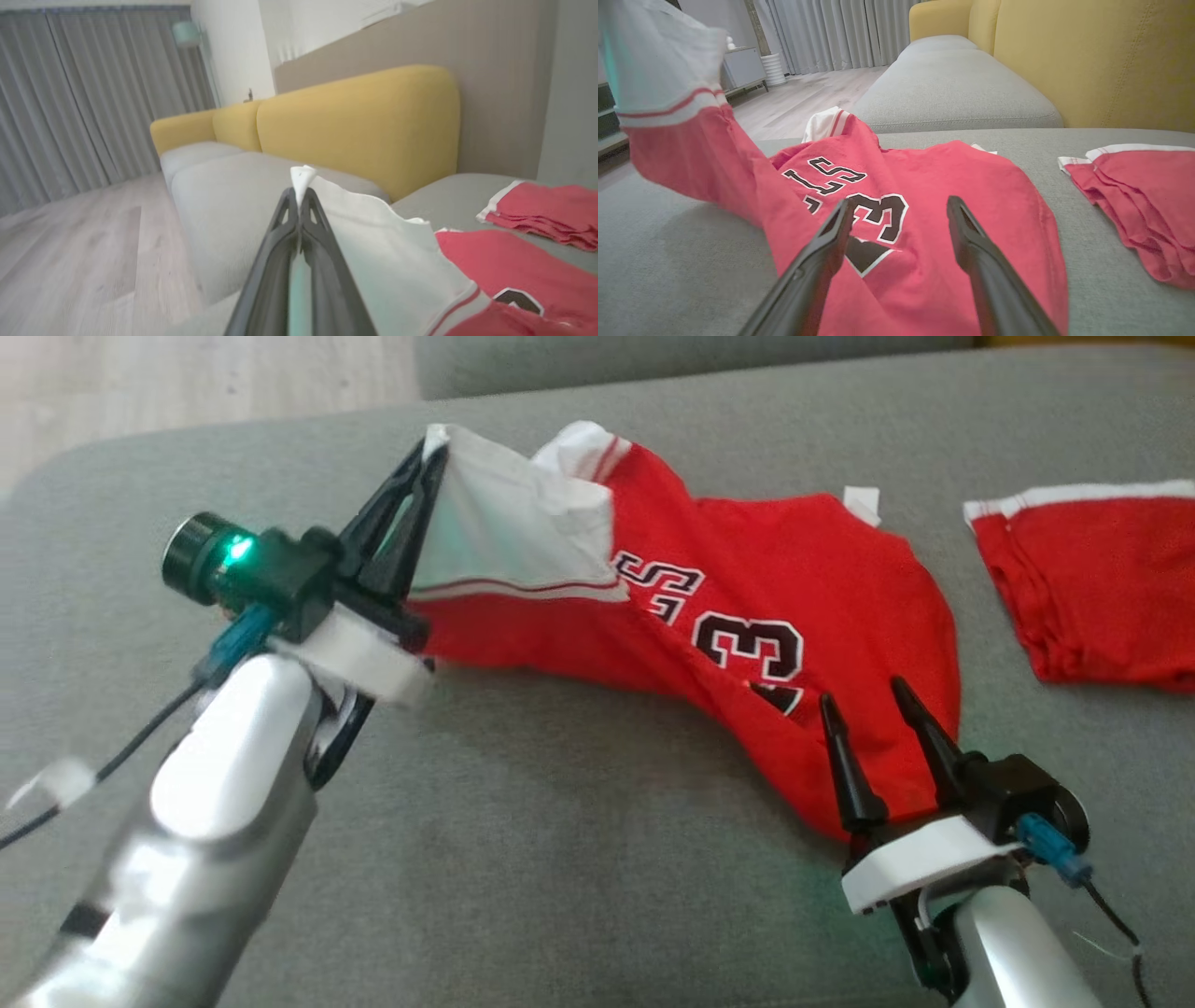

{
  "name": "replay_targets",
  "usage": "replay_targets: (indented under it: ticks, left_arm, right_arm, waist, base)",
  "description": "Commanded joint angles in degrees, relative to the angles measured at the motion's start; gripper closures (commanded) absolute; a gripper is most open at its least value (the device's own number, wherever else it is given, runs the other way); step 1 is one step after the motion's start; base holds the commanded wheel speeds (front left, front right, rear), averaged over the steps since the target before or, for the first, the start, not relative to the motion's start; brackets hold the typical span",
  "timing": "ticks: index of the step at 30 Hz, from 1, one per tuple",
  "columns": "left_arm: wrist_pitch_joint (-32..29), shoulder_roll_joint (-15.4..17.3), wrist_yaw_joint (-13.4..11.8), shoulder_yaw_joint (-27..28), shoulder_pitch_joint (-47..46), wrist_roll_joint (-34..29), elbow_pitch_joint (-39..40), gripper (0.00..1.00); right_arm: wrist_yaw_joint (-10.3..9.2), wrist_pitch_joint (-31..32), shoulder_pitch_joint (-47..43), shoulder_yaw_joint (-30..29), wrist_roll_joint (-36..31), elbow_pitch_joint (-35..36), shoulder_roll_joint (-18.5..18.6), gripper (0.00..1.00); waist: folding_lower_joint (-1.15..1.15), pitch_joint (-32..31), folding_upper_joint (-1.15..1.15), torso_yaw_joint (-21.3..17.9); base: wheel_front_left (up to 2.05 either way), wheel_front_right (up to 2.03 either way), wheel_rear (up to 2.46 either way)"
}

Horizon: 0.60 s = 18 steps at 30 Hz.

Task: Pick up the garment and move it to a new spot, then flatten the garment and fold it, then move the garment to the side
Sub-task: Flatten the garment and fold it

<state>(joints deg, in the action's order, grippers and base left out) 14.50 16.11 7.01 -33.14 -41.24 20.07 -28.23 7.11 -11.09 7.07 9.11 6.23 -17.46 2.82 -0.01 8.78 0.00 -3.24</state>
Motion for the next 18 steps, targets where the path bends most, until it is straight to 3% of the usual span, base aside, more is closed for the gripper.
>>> replay_targets:
  ticks: [1,4,13,16,18]
  left_arm:
    - [0.47,3.54,0.18,1.70,0.76,-0.63,3.90,1.00]
    - [0.48,7.46,0.40,-2.47,5.28,-0.62,11.03,1.00]
    - [-3.05,24.48,0.46,-25.39,11.18,5.29,24.69,1.00]
    - [-4.55,28.40,0.46,-32.76,10.42,6.79,27.45,1.00]
    - [-5.32,29.42,0.46,-34.78,10.04,7.38,27.82,1.00]
  right_arm:
    - [0.37,-0.26,0.40,1.39,0.74,1.55,0.06,0.00]
    - [0.37,-0.15,-0.19,1.56,1.12,1.31,0.06,0.00]
    - [0.37,-0.53,-1.12,1.54,2.05,-0.01,0.06,0.00]
    - [0.37,-0.54,-1.13,1.63,2.22,-0.58,0.06,0.00]
    - [0.37,-0.50,-1.09,1.67,2.29,-0.74,0.06,0.00]
  waist:
    - [0.01,-1.32,0.00,1.37]
    - [0.01,-2.38,0.00,2.54]
    - [0.01,-4.20,0.00,5.45]
    - [0.01,-4.82,0.00,5.94]
    - [0.01,-4.99,0.00,6.04]
  base:
    - [0.00,0.00,0.00]
    - [0.00,0.00,0.00]
    - [0.00,0.00,0.00]
    - [0.00,0.00,0.00]
    - [0.00,0.00,0.00]
